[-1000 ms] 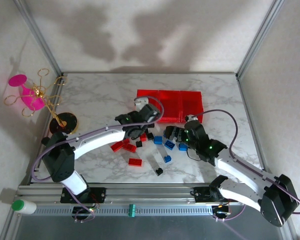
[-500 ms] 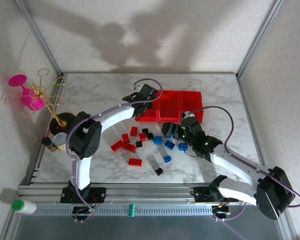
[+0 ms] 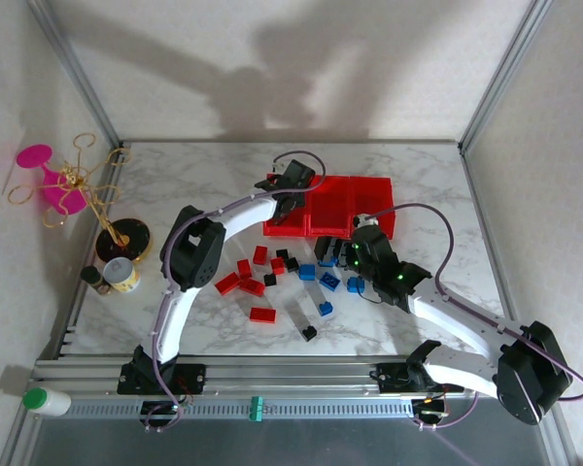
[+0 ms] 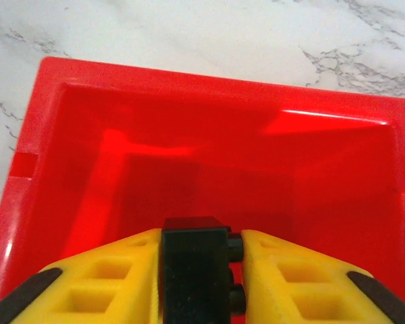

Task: Sort the legos into containers by color
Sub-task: Place the lego in the container.

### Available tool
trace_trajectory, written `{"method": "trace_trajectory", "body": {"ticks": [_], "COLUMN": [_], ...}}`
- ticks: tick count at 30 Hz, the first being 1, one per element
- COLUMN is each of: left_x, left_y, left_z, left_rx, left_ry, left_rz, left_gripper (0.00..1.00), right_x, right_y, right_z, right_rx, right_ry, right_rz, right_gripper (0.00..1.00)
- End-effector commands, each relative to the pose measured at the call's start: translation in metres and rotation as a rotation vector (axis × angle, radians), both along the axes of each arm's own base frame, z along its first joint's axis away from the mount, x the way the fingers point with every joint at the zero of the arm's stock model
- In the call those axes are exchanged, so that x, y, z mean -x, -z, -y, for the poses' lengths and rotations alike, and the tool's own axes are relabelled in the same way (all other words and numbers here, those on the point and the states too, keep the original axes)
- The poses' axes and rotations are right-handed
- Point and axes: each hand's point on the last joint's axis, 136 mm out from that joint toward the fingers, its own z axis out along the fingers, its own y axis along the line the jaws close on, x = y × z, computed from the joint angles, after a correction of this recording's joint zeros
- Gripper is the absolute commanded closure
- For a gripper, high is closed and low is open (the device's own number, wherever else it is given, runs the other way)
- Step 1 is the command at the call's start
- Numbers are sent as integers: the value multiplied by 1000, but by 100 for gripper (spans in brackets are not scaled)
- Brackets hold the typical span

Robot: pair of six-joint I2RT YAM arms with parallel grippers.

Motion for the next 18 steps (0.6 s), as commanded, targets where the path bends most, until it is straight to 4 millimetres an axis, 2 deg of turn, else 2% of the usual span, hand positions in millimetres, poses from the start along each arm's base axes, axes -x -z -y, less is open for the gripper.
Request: {"method": "trace_trajectory", "body": {"ticks": [1, 10, 15, 18], "left_x": [-5, 4, 25, 44], "left_y": [-13, -58, -90, -96], "left_z": [1, 10, 11, 7], "left_rx": [4, 95, 174, 207], "left_ry": [17, 60, 89, 100], "left_rz": [6, 40, 71, 64], "left_gripper": [61, 59, 59, 59], "right_x": [-6, -6, -3, 2], "right_y": [-13, -19, -20, -15], "right_z": [4, 1, 2, 4], "right_rx": [15, 7, 6, -1], "right_ry": [21, 9, 2, 8], "right_rz": [30, 31, 22, 1], "right_gripper": [1, 1, 1, 1]}}
